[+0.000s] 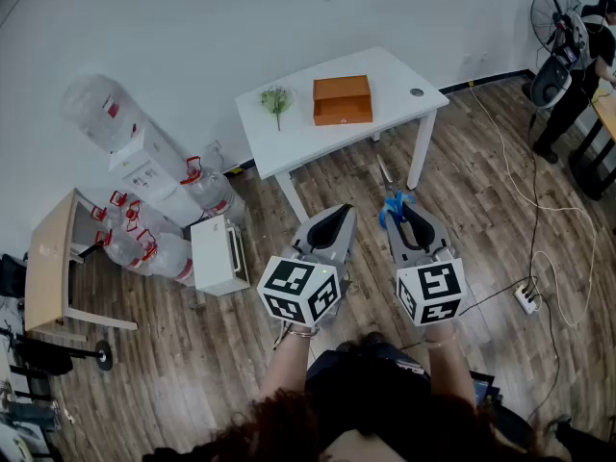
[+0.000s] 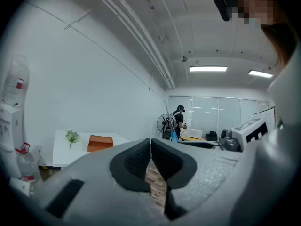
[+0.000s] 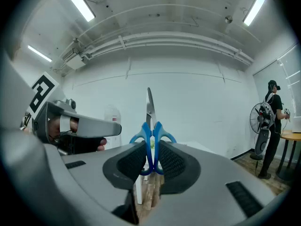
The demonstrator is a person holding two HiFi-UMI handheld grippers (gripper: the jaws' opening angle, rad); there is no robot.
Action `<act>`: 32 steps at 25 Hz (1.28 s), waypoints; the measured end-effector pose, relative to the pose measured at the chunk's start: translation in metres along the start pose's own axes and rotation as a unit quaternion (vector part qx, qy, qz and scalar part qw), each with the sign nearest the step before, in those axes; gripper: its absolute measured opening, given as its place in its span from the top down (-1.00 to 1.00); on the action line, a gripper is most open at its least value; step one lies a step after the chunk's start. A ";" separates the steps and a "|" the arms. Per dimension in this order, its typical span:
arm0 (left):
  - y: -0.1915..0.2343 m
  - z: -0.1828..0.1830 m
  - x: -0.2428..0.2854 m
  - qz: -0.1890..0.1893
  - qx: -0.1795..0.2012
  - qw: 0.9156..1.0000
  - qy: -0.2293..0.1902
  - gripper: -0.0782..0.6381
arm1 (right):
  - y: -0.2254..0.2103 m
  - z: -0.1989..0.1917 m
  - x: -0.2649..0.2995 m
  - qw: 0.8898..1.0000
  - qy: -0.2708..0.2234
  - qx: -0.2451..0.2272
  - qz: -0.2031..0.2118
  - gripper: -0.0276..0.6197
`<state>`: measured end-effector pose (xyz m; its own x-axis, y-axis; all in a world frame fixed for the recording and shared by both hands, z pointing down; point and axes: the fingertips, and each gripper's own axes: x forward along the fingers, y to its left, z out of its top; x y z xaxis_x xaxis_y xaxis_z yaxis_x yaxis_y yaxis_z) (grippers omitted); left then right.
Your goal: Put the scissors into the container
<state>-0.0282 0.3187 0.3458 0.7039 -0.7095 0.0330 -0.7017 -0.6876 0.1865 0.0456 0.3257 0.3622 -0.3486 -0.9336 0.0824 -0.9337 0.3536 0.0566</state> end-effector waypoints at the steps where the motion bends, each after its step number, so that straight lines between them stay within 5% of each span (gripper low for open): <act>1: 0.000 -0.001 0.000 -0.001 0.000 1.000 0.000 0.73 | 0.000 -0.001 0.000 1.000 0.000 0.001 0.000 0.71; 32: 0.013 -0.005 0.063 0.020 0.005 1.000 0.006 0.73 | -0.053 -0.009 0.048 1.000 -0.012 -0.003 0.017 0.71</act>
<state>0.0076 0.2663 0.3548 0.6764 -0.7347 0.0519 -0.7305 -0.6602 0.1746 0.0797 0.2628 0.3716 -0.3829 -0.9218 0.0600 -0.9205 0.3862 0.0593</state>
